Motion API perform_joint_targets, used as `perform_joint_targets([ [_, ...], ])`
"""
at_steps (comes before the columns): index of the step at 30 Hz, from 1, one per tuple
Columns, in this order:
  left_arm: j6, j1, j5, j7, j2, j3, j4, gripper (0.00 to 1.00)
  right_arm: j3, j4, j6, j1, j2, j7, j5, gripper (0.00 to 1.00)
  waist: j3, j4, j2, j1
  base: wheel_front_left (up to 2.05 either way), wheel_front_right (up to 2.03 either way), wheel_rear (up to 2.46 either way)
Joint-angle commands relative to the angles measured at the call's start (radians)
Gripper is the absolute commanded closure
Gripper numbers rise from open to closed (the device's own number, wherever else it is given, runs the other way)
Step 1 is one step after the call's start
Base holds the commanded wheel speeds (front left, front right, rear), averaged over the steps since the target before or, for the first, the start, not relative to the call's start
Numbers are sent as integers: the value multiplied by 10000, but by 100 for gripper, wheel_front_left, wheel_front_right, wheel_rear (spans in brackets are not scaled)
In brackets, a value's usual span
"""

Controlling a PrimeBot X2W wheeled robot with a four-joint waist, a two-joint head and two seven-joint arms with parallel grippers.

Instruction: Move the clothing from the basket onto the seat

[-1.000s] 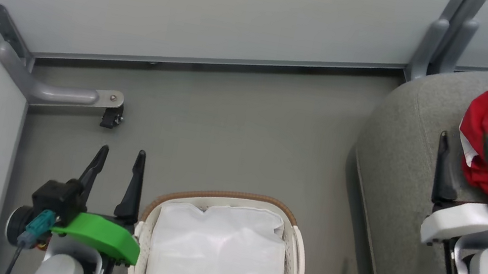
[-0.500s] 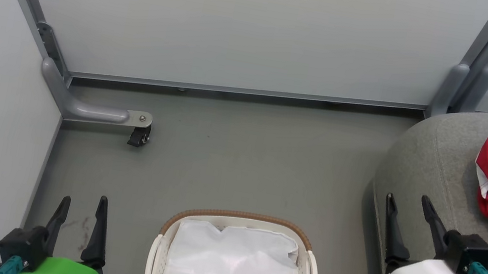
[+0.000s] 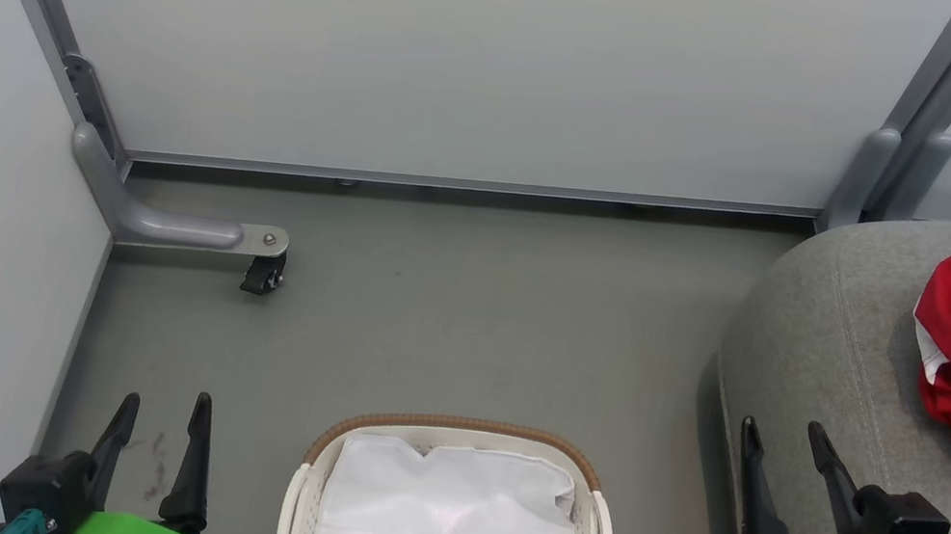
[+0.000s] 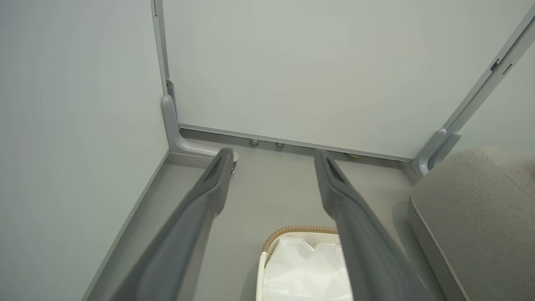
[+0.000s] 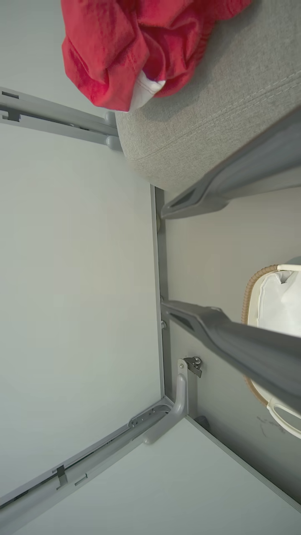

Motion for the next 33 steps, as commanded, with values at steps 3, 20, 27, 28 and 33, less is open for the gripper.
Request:
perform_joint_targets([
  [3, 40, 106, -89, -7, 5, -24, 15, 0, -33, -15, -15, 137, -37, -2, -71, 0, -15, -23, 0, 1, 0, 0, 0],
  [20, -29, -36, -438, 130, -20, -97, 421, 100, -101, 335, 0, 127, 75, 168, 471, 100, -22, 7, 0, 1, 0, 0, 0],
  [27, -45, -156, -1625, 477, -18, 84, 298, 100, -212, 180, -1, 132, 65, 512, 1784, 100, -30, -16, 0, 1, 0, 0, 0],
  [28, -48, -174, -1807, 530, -17, 112, 279, 100, -224, 152, -1, 136, 63, 560, 1986, 100, -31, -19, 0, 1, 0, 0, 0],
  [33, -60, -254, -2573, 753, -15, 226, 195, 100, -282, 39, -2, 149, 56, 766, 2833, 100, -35, -35, 0, 1, 0, 0, 0],
])
